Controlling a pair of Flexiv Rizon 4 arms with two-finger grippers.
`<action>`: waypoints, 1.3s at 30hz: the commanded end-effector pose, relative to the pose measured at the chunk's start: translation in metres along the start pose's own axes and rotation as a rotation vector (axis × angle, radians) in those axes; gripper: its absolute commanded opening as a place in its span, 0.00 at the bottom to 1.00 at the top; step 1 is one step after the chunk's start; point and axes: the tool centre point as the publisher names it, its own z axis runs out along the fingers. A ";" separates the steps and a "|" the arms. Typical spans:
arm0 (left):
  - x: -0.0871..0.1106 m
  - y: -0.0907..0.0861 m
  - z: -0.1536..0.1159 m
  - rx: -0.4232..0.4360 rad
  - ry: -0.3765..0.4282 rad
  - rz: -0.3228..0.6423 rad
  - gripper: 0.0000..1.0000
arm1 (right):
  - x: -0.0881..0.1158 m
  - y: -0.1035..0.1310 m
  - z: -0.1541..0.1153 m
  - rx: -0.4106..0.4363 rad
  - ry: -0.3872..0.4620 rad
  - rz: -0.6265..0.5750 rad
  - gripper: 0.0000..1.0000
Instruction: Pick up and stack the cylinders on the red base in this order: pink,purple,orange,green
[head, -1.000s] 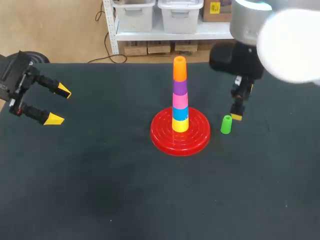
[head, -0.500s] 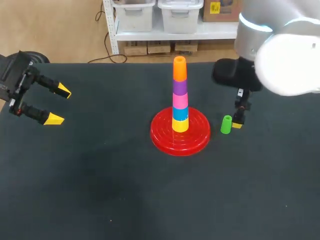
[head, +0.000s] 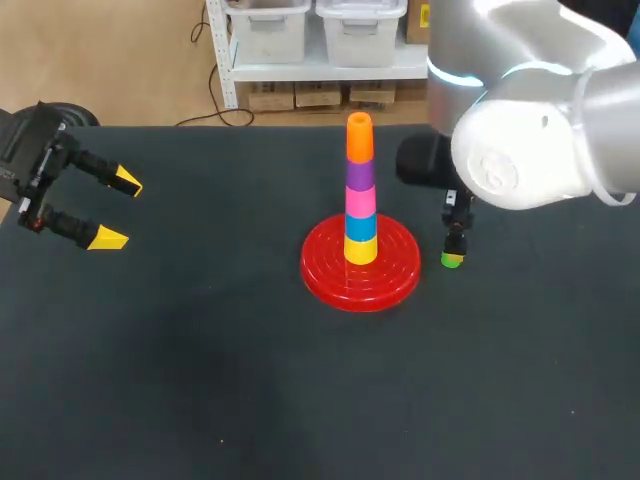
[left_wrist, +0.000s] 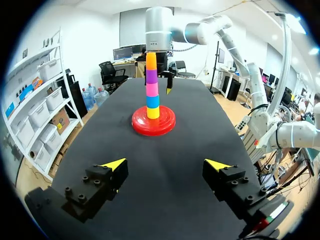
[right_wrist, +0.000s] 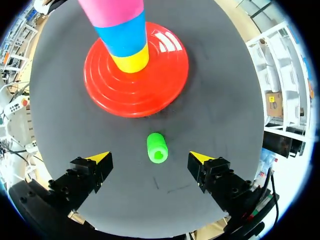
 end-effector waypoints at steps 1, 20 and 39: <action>0.001 -0.001 0.000 -0.003 -0.003 0.003 1.00 | -0.001 -0.003 0.007 -0.004 0.005 -0.008 1.00; 0.001 -0.001 0.000 -0.003 -0.003 0.003 1.00 | -0.003 -0.010 0.022 -0.013 0.003 -0.017 1.00; 0.001 -0.001 0.000 -0.003 -0.003 0.003 1.00 | -0.005 -0.010 0.027 -0.025 -0.009 -0.019 1.00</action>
